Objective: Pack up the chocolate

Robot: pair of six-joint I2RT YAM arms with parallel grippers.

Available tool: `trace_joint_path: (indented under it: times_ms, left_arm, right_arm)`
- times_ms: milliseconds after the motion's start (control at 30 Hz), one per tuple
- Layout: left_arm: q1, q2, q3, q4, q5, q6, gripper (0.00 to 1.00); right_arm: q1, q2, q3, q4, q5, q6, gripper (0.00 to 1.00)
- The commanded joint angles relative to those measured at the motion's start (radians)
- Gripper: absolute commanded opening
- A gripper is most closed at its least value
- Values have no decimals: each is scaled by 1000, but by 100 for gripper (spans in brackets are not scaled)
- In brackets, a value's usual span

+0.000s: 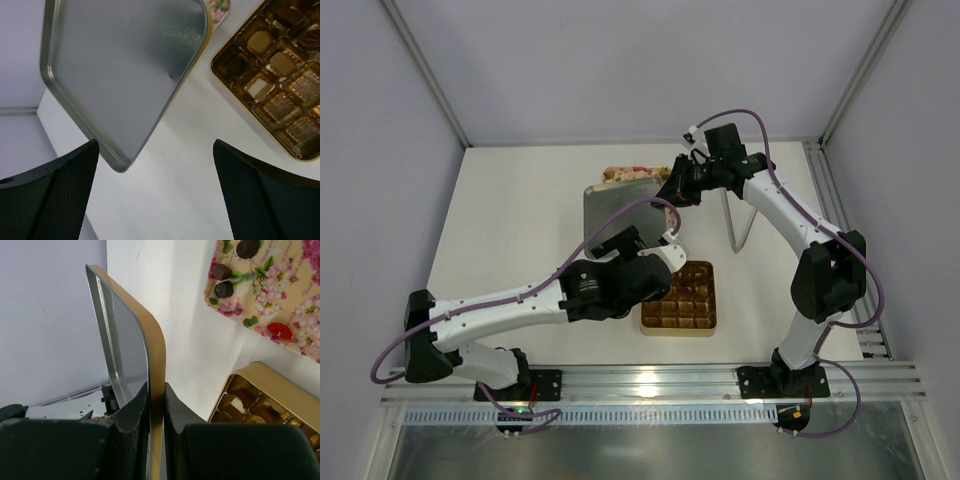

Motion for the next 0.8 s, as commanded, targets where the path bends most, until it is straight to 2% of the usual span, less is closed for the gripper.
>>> trace_joint_path:
  times_ms: [0, 167, 333, 433, 533, 567, 633, 667, 700, 733, 767]
  left_arm:
    - [-16, 20, -20, 111, -163, 158, 92]
    - [-25, 66, -97, 328, -301, 321, 90]
    - [-25, 91, -153, 515, -359, 487, 87]
    - [-25, 105, -183, 595, -391, 556, 80]
    - [-25, 115, -196, 652, -404, 602, 65]
    - [-25, 120, -201, 665, -408, 614, 55]
    - [-25, 126, -216, 707, -419, 649, 43]
    - [-25, 128, -221, 719, -421, 657, 29]
    - [-25, 129, -227, 748, -425, 668, 23]
    - [-25, 134, -227, 760, -436, 678, 18]
    - [-25, 135, -225, 771, -439, 695, 6]
  right_arm:
    - [-10, -72, 33, -33, -54, -17, 8]
    - [-11, -84, 30, -56, -65, -22, 7]
    - [-13, -104, 8, -61, -72, -20, 7]
    - [-11, -115, -7, -61, -74, -22, 8]
    - [-13, -124, -18, -61, -78, -20, 7]
    - [-13, -128, -21, -59, -75, -20, 8]
    - [-13, -133, -24, -59, -75, -22, 8]
    - [-13, -138, -25, -59, -75, -23, 8]
    - [-11, -139, -24, -59, -74, -25, 8]
    - [-13, -141, -24, -62, -72, -25, 9]
    - [-13, -144, -24, -62, -69, -28, 13]
